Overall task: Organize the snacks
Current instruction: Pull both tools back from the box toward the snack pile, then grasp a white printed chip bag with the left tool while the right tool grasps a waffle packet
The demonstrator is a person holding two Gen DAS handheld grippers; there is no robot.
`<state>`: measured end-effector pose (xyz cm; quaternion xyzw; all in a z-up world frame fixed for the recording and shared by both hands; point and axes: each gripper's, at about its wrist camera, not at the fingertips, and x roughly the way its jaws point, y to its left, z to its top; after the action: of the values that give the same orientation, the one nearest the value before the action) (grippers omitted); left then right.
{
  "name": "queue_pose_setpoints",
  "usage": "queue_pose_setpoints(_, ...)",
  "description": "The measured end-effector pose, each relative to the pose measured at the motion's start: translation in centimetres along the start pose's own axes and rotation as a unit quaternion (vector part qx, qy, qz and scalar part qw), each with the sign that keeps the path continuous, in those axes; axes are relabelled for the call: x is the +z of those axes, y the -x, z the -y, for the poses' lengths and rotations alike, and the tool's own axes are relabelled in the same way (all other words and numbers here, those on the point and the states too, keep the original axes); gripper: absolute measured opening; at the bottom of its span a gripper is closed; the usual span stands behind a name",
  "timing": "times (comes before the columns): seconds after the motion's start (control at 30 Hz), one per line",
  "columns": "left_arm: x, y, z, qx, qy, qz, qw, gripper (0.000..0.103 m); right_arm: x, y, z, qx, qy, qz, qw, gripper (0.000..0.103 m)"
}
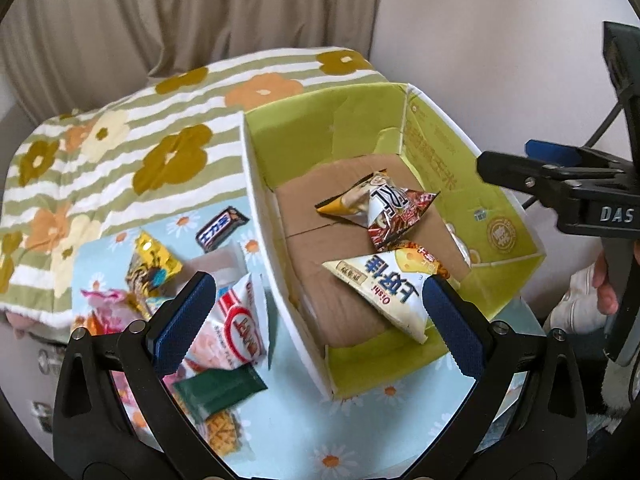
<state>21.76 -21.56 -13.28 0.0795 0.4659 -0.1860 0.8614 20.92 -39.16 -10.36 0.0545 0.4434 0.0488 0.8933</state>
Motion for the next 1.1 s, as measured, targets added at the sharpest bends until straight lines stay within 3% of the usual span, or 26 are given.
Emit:
queue_pose_setpoints(0.33,-2.0,5.7,-2.2,0.030,0.018,0.037,0.9987,0.102,-0.9,3.6,-3.9,-0.021,0.039,0.043,0.998,0.103)
queue_pose_setpoints(0.67,-5.8,11.8,-9.4,0.043,0.021,0.069,0.9965,0.102,-2.5,6.2,-12.0,-0.005,0.038,0.076,0.996,0.103)
queue_pose_setpoints(0.93,-11.1,14.4,-17.6,0.061,0.028,0.057,0.9961,0.102,-5.3,4.5,-20.3,0.027,0.026,0.057,0.998,0.103)
queue_pose_setpoints(1.1,-14.9,14.3,-22.1,0.047,0.035,0.038,0.9975,0.102,-7.7,2.5,-24.2,0.033,0.010,0.035,0.999,0.103)
